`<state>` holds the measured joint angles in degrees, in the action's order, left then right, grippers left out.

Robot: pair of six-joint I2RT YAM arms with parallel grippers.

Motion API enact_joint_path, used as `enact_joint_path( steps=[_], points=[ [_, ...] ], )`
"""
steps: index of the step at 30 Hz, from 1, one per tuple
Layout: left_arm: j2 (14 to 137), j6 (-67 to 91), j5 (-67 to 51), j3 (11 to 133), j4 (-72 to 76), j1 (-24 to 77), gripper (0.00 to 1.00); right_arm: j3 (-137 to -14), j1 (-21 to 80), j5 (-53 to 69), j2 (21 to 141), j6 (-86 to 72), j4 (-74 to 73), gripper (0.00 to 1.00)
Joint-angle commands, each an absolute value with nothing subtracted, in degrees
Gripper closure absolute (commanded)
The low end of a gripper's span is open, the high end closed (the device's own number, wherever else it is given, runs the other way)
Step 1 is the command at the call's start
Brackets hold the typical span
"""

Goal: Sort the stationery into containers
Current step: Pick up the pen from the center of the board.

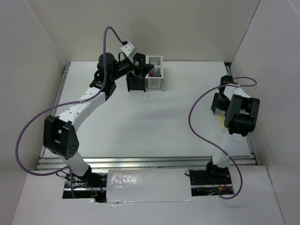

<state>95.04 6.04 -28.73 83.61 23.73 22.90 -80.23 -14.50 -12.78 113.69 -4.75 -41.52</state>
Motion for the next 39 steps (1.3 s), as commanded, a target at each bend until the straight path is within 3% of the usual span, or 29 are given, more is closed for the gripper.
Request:
enact_joint_path(
  steps=[1, 25, 27, 30, 31, 33, 39],
  points=[
    [92.37, 6.06, -29.97, 84.2, 27.42, 22.76, 0.17, -80.42, -14.85, -13.36, 110.56, -2.56, -43.94, 0.36],
    [87.9, 2.82, -32.08, 80.78, 23.65, 22.15, 0.13, -89.82, -16.26, -7.56, 120.14, 5.36, -51.94, 0.58],
    [87.19, 2.38, -31.82, 80.16, 22.77, 21.97, 0.13, -90.17, -16.35, -7.47, 120.41, 5.54, -52.29, 0.63],
    [85.78, 2.55, -31.82, 78.93, 22.41, 20.75, 0.12, -91.14, -15.91, -7.3, 121.11, 5.54, -53.35, 0.92],
    [85.17, 2.64, -31.82, 78.4, 22.33, 20.57, 0.12, -91.4, -15.73, -7.12, 121.03, 5.45, -53.87, 0.95],
    [84.38, 3.07, -31.64, 78.05, 21.8, 19.78, 0.12, -91.67, -15.03, -6.68, 120.33, 5.45, -54.31, 1.0],
    [80.87, 6.06, -31.55, 74.62, 22.06, 16.97, 0.1, -95.27, -10.91, -0.63, 113.84, 4.92, -55.37, 1.0]
  ],
)
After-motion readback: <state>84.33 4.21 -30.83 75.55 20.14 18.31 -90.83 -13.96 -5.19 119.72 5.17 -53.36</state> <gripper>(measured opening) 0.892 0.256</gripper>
